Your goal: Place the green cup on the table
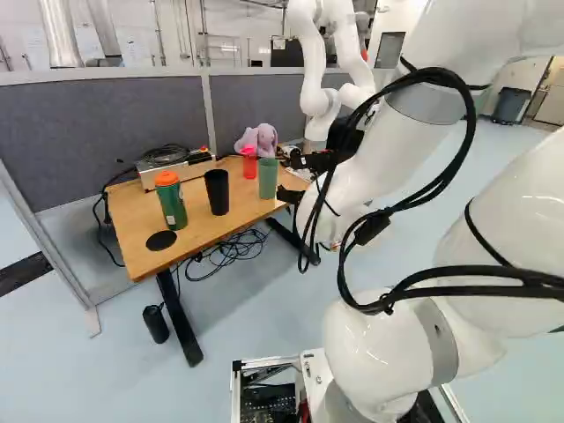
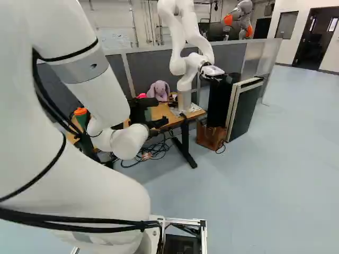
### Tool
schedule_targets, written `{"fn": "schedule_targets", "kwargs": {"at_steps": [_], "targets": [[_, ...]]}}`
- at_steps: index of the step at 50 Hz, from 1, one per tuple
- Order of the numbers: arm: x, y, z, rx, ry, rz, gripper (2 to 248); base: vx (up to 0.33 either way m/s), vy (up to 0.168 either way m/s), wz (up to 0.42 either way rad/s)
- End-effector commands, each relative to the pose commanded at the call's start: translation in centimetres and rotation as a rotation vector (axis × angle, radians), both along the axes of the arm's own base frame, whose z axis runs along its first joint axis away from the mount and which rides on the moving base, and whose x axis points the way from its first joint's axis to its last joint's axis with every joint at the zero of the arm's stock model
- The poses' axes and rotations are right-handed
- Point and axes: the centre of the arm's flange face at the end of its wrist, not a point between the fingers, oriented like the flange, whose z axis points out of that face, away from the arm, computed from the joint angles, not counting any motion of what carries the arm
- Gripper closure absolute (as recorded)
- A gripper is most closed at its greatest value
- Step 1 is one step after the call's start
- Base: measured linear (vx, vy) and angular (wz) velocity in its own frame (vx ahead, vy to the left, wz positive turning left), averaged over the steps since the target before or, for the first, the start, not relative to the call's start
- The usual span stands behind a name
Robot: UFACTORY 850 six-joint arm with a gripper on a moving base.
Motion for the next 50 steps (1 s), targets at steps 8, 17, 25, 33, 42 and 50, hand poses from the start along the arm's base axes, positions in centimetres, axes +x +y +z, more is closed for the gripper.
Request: {"fn": "schedule_targets", "kwargs": {"at_steps": [8,17,25,33,42,50], "targets": [[-0.7,-0.4,0.1,0.007,0.007,-0.031,3,0.000,0.000,0.000],[-1.3,-0.8,0.1,0.013,0.013,-0.058,3,0.000,0.000,0.000],[-1.7,-1.0,0.1,0.018,0.017,-0.074,3,0.000,0.000,0.000],[-1.9,-1.1,0.1,0.020,0.018,-0.082,3,0.000,0.000,0.000],[-1.9,-1.1,0.1,0.020,0.019,-0.084,3,0.000,0.000,0.000],[-1.9,-1.1,0.1,0.020,0.019,-0.084,3,0.000,0.000,0.000]]}}
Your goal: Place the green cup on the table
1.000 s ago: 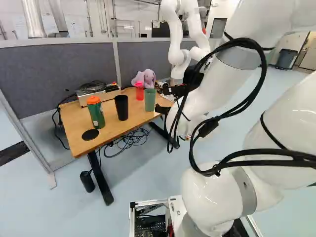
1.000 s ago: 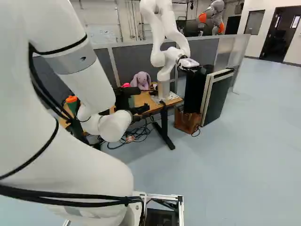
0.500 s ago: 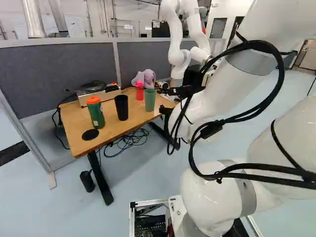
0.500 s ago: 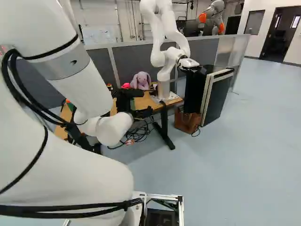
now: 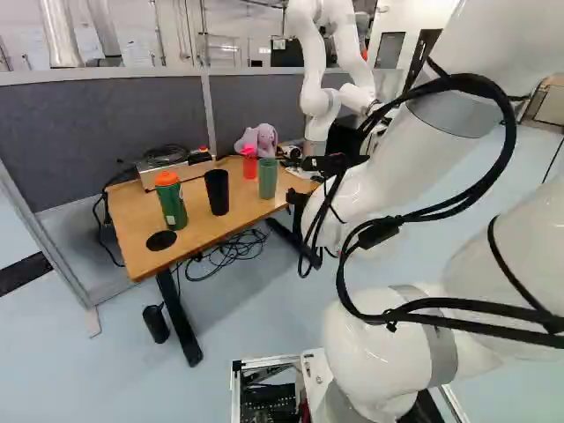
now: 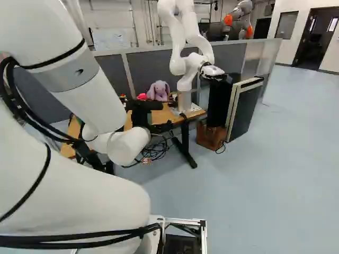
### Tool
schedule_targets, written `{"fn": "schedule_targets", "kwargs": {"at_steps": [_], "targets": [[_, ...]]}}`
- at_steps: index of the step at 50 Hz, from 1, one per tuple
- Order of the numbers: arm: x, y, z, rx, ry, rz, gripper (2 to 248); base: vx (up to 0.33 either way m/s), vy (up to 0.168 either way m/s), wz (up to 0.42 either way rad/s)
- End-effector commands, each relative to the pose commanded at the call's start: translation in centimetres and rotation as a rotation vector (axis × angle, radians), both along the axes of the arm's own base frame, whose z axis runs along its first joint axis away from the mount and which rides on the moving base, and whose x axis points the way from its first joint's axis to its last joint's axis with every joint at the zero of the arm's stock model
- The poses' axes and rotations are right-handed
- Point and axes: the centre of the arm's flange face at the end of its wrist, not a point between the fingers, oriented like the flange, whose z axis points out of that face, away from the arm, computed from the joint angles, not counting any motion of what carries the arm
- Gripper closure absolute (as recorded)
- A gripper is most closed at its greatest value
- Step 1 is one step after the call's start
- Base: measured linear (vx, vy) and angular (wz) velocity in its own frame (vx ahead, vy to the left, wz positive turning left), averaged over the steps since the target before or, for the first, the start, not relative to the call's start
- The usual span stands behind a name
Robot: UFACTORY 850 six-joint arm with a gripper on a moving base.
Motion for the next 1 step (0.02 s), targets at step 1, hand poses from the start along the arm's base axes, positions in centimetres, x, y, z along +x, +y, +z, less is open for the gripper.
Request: {"fn": "schedule_targets", "kwargs": {"at_steps": [1], "targets": [[0.00,0.00,0.00,0.000,0.000,0.000,3,0.000,0.000,0.000]]}}
